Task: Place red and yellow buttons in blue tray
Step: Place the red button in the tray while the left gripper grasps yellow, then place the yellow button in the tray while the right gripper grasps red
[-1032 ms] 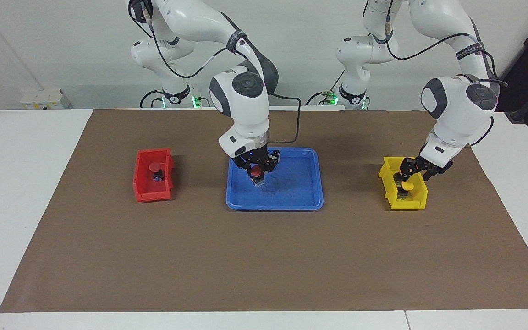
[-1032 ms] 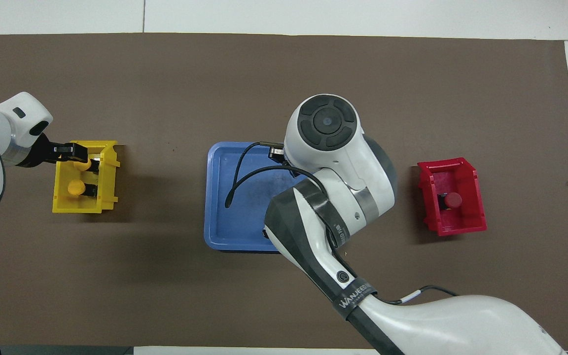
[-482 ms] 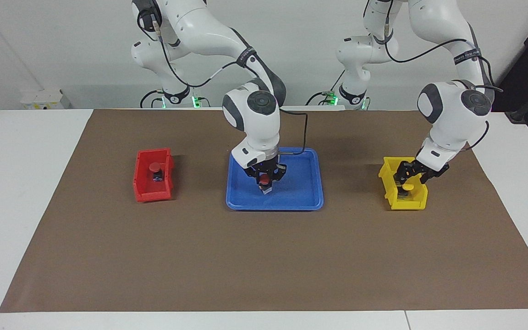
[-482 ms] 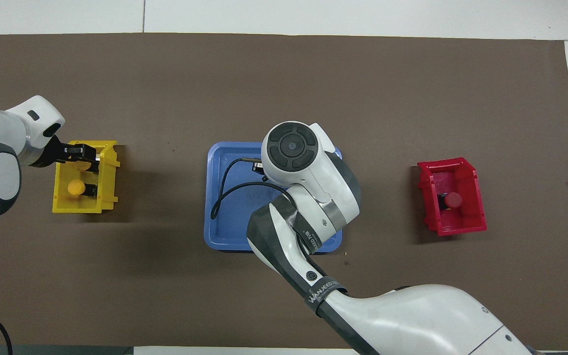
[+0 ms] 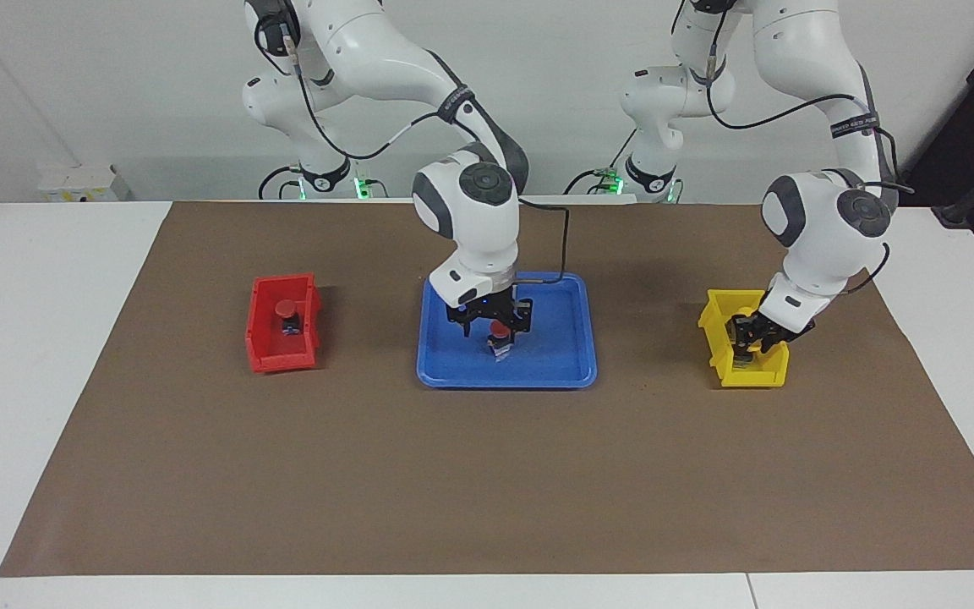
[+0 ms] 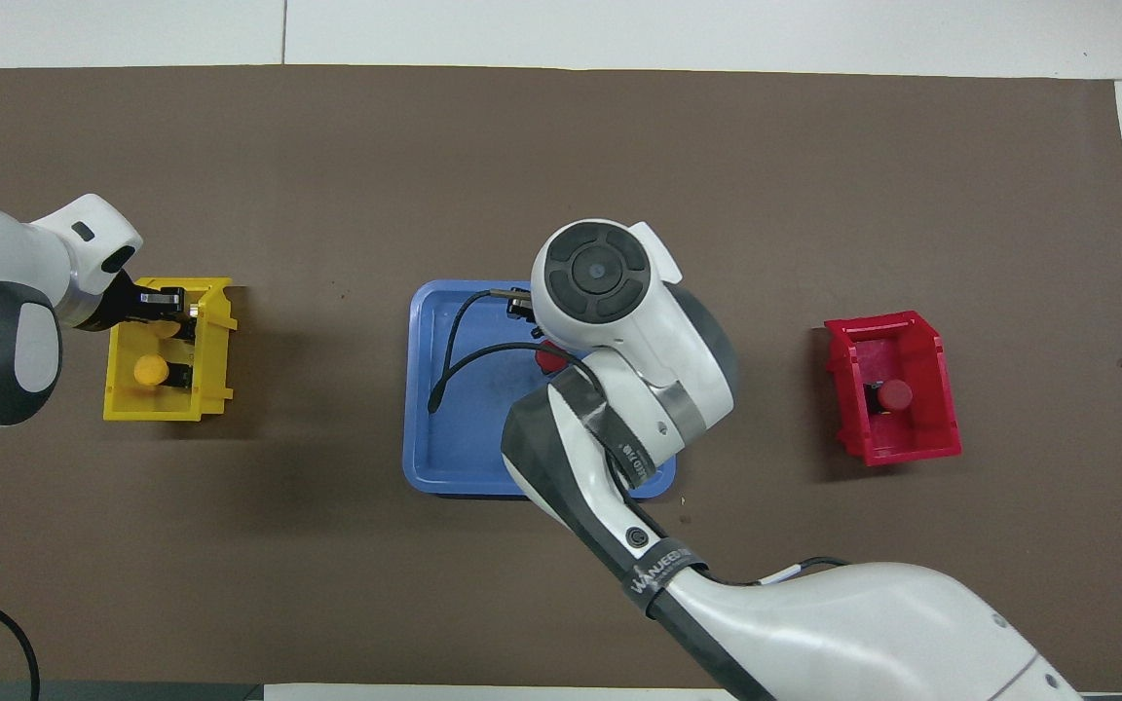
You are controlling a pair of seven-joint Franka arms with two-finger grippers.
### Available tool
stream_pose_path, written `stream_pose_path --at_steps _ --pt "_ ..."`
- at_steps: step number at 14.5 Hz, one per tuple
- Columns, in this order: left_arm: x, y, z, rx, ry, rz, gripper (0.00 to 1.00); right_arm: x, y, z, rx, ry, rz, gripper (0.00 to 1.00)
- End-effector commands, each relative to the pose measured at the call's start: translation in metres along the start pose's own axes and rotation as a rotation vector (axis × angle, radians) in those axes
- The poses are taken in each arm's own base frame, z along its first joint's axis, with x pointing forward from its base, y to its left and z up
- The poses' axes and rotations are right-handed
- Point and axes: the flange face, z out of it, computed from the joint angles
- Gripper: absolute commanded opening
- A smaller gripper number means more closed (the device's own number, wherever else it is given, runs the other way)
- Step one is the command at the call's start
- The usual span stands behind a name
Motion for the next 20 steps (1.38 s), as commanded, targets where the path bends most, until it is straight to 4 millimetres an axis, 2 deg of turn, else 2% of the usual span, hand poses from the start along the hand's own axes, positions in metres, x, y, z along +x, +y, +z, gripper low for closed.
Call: stream_pose_path --at_steps 1,3,4,5,7,8,9,10,12,14,15,17,20 --pt "0.004 -0.003 -0.009 -0.002 0.024 -0.021 0.01 0.014 0.108 -0.066 -0.029 -0.036 -0.102 0.99" --pt "0.024 -0.004 -0.029 -0.003 -0.029 -0.018 0.01 -0.004 0.182 -0.073 0.000 -0.063 -0.166 0.96" --pt "0.032 -0.005 -0.049 -0.004 -0.046 -0.019 0.01 -0.016 0.225 -0.067 0.015 -0.055 -0.195 0.95" --pt "0.036 -0.004 -0.066 -0.005 -0.049 -0.019 0.01 -0.024 0.258 -0.059 0.019 -0.062 -0.239 0.94" --pt "0.044 0.000 -0.106 -0.002 -0.051 -0.008 0.01 -0.025 0.314 -0.043 0.049 -0.069 -0.262 0.91" --pt "0.049 0.005 -0.129 -0.003 -0.051 -0.005 0.01 -0.027 0.329 -0.034 0.050 -0.059 -0.293 0.88" --pt "0.050 0.022 -0.148 -0.008 -0.049 0.001 0.01 -0.031 0.338 -0.024 0.049 -0.072 -0.300 0.86" --pt "0.049 0.068 -0.156 -0.014 -0.047 -0.033 0.01 -0.029 0.350 -0.014 0.047 -0.079 -0.280 0.81" --pt "0.042 0.147 -0.152 -0.018 -0.020 -0.098 0.01 -0.030 0.353 0.002 0.047 -0.058 -0.310 0.74" --pt "0.016 0.222 -0.136 -0.027 -0.038 -0.045 0.01 -0.031 0.356 0.017 0.045 -0.055 -0.320 0.70" --pt "0.011 0.245 -0.132 -0.053 -0.033 -0.067 0.01 -0.029 0.356 0.027 0.044 -0.056 -0.320 0.70" --pt "-0.011 0.301 -0.103 -0.076 -0.008 -0.121 0.01 -0.029 0.356 0.040 0.042 -0.036 -0.318 0.68" --pt "-0.031 0.344 -0.060 -0.081 -0.001 -0.133 0.01 -0.031 0.355 0.054 0.040 -0.030 -0.315 0.65"
